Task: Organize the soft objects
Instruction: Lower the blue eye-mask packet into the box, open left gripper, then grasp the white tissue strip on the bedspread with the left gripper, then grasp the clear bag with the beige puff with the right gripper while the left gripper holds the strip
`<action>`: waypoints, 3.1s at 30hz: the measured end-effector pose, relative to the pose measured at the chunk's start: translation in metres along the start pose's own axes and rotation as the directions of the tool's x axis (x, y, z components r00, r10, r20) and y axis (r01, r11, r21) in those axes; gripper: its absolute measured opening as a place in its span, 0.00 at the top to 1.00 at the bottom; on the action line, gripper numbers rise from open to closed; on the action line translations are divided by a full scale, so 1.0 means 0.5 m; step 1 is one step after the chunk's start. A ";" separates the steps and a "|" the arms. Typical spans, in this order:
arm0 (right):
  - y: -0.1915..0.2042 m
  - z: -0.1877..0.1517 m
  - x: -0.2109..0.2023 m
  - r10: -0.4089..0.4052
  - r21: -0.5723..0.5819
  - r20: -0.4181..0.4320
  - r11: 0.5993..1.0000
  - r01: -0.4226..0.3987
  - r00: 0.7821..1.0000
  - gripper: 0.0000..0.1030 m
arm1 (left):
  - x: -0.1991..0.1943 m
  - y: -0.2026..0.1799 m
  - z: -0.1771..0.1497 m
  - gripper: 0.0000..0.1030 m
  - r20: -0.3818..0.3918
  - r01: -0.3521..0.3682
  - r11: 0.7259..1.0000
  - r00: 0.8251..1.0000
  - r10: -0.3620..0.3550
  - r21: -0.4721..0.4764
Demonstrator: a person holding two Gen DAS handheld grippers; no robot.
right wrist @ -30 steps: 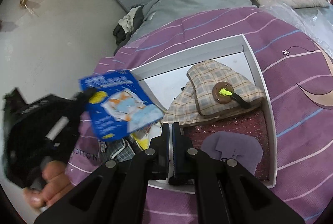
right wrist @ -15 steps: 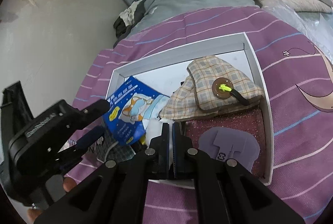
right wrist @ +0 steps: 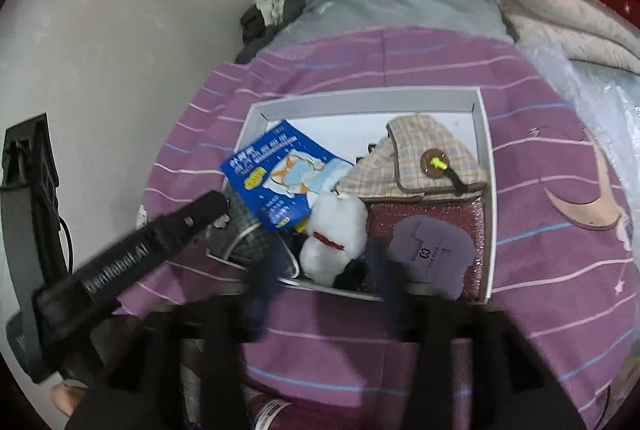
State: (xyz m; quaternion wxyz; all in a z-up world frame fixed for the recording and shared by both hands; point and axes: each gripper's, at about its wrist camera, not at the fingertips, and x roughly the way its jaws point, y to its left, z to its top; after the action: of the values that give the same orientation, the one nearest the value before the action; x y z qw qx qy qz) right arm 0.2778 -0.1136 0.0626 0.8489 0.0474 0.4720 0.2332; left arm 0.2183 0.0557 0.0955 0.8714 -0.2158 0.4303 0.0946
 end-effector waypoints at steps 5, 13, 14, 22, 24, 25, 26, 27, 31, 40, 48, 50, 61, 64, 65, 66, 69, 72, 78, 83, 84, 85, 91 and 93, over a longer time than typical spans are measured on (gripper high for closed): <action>-0.001 0.001 -0.031 -0.010 0.037 -0.029 0.999 0.011 1.000 0.31 | -0.037 -0.024 -0.007 0.36 -0.008 -0.093 0.990 0.996 0.094 0.108; -0.026 -0.009 -0.047 -0.082 0.062 -0.096 0.994 0.088 0.992 0.31 | -0.098 -0.065 -0.026 0.36 -0.028 -0.169 0.959 0.983 0.180 0.227; -0.024 -0.011 -0.050 -0.087 0.055 -0.099 0.994 0.093 0.991 0.31 | -0.103 -0.066 -0.026 0.36 -0.040 -0.140 0.965 0.988 0.152 0.222; -0.028 -0.015 -0.055 -0.061 0.068 -0.121 0.995 0.069 0.991 0.31 | -0.123 -0.067 -0.029 0.36 -0.043 -0.127 0.972 0.989 0.139 0.199; -0.030 -0.014 -0.052 -0.062 0.076 -0.126 0.995 0.072 0.990 0.31 | -0.122 -0.065 -0.029 0.36 -0.047 -0.127 0.972 0.989 0.139 0.197; -0.032 -0.014 -0.051 -0.062 0.080 -0.128 0.994 0.073 0.990 0.31 | -0.122 -0.062 -0.029 0.36 -0.048 -0.123 0.973 0.990 0.135 0.197; -0.034 -0.014 -0.051 -0.062 0.086 -0.130 0.994 0.074 0.990 0.31 | -0.123 -0.060 -0.028 0.36 -0.047 -0.121 0.973 0.990 0.132 0.195; -0.035 -0.014 -0.050 -0.063 0.091 -0.130 0.993 0.075 0.989 0.31 | -0.125 -0.058 -0.028 0.36 -0.045 -0.120 0.974 0.990 0.131 0.193; -0.036 -0.015 -0.054 -0.065 0.095 -0.128 0.992 0.078 0.990 0.31 | -0.139 -0.049 -0.027 0.36 -0.039 -0.106 0.979 0.993 0.114 0.176; -0.020 -0.018 -0.064 -0.056 0.069 -0.118 0.996 0.065 0.991 0.31 | -0.142 -0.029 -0.033 0.36 -0.032 -0.126 0.976 0.991 0.134 0.177; -0.031 -0.018 -0.058 -0.053 0.082 -0.130 0.995 0.064 0.990 0.31 | -0.052 0.011 -0.040 0.45 -0.194 -0.078 0.983 0.975 0.110 0.165; -0.037 -0.019 -0.058 -0.055 0.092 -0.130 0.993 0.067 0.990 0.31 | -0.024 0.031 -0.042 0.46 -0.251 -0.049 0.991 0.965 0.079 0.126; -0.052 -0.020 -0.048 -0.071 0.112 -0.144 0.990 0.087 0.987 0.31 | 0.055 0.037 -0.079 0.57 -0.399 -0.016 0.986 0.913 0.081 0.163; -0.051 -0.021 -0.045 -0.075 0.108 -0.149 0.990 0.091 0.986 0.31 | 0.077 0.027 -0.095 0.57 -0.448 0.005 0.980 0.890 0.088 0.201; -0.052 -0.021 -0.044 -0.075 0.106 -0.150 0.990 0.092 0.986 0.31 | 0.085 0.029 -0.099 0.57 -0.462 0.004 0.978 0.882 0.095 0.208; -0.052 -0.021 -0.044 -0.075 0.105 -0.150 0.990 0.092 0.986 0.31 | 0.091 0.031 -0.103 0.57 -0.473 -0.006 0.977 0.874 0.108 0.212; -0.054 -0.022 -0.043 -0.076 0.106 -0.154 0.990 0.093 0.985 0.31 | 0.103 0.039 -0.111 0.58 -0.489 -0.028 0.979 0.863 0.126 0.203; -0.058 -0.023 -0.041 -0.083 0.109 -0.157 0.989 0.101 0.984 0.31 | 0.100 0.039 -0.119 0.72 -0.483 -0.035 0.979 0.866 0.131 0.203; -0.058 -0.022 -0.038 -0.088 0.105 -0.163 0.989 0.106 0.983 0.31 | 0.074 0.030 -0.117 0.77 -0.444 -0.008 0.979 0.891 0.100 0.203; -0.052 -0.023 -0.039 -0.072 0.098 -0.171 0.991 0.090 0.983 0.31 | 0.045 0.015 -0.114 0.78 -0.407 0.023 0.980 0.911 0.062 0.199; -0.049 -0.023 -0.041 -0.064 0.098 -0.177 0.992 0.083 0.982 0.31 | 0.040 0.011 -0.112 0.78 -0.403 0.029 0.979 0.914 0.055 0.200; -0.044 -0.025 -0.047 -0.056 0.093 -0.186 0.993 0.075 0.981 0.31 | 0.037 0.001 -0.111 0.78 -0.398 0.037 0.978 0.916 0.049 0.206; -0.020 -0.042 -0.107 -0.023 0.092 -0.178 0.995 0.040 0.984 0.31 | 0.013 -0.030 -0.097 0.78 -0.376 0.103 0.956 0.927 0.008 0.274; -0.018 -0.050 -0.126 -0.024 0.094 -0.181 0.995 0.041 0.983 0.31 | -0.008 -0.032 -0.099 0.78 -0.355 0.121 0.949 0.935 -0.010 0.291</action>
State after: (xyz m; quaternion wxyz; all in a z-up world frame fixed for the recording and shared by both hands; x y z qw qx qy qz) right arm 0.2326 -0.1529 0.0951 0.8032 0.0597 0.5582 0.1994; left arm 0.1864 0.0188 0.0767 0.8067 -0.1048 0.5799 -0.0430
